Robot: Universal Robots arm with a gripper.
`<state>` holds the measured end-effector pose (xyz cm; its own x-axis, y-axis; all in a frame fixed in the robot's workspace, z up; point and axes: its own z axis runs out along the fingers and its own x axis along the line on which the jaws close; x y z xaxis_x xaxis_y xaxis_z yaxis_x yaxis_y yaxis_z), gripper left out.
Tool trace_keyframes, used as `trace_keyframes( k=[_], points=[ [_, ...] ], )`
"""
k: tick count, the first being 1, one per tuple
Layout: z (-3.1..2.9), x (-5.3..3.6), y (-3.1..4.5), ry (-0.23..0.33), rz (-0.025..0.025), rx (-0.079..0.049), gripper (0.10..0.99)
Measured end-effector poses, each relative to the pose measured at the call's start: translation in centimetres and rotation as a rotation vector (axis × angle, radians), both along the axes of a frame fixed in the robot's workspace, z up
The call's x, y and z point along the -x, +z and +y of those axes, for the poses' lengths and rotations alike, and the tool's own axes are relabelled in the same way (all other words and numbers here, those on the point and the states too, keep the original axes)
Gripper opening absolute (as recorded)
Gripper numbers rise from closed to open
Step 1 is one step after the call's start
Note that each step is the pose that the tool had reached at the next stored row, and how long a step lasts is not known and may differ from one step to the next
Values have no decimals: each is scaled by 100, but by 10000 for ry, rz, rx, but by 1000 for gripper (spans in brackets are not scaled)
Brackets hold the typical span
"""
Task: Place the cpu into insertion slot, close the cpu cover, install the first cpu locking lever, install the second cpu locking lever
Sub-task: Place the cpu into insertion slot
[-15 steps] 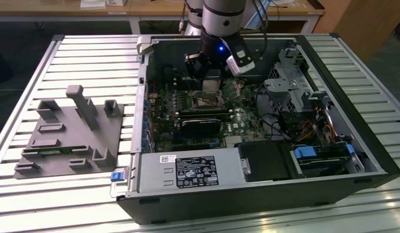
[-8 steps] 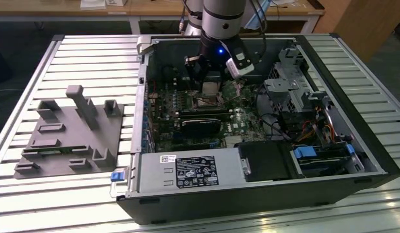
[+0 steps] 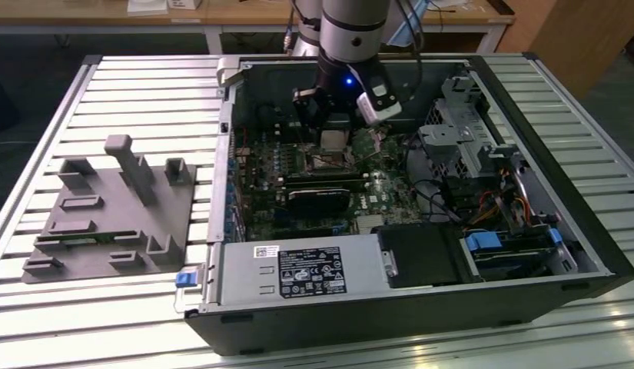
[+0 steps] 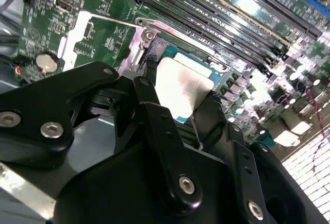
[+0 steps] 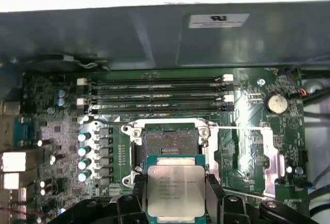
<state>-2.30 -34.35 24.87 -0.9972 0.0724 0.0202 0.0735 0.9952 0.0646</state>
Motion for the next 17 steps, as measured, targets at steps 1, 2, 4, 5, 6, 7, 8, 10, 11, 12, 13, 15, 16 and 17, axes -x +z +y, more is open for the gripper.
trace_keyframes(
  k=[1,2,4,5,6,7,8,10,11,12,13,15,16,17],
  points=[
    [0,0,-2,-176,0,1,537],
    [0,0,-4,-355,0,1,537],
    [0,0,-9,-715,0,1,537],
    [0,0,-11,-910,1,1,537],
    [0,0,-14,-1092,0,1,537],
    [0,0,-15,-1270,0,2,537],
    [0,0,-18,-1451,1,2,537],
    [0,0,-22,-1810,0,1,537],
    [0,0,-24,-1991,1,2,537],
    [0,0,-25,-2169,1,3,537],
    [0,0,-27,-2350,0,2,537],
    [0,0,-30,-2723,0,1,537],
    [0,0,-32,-2897,1,2,537],
    [0,0,-33,-3072,0,2,537]
  ],
)
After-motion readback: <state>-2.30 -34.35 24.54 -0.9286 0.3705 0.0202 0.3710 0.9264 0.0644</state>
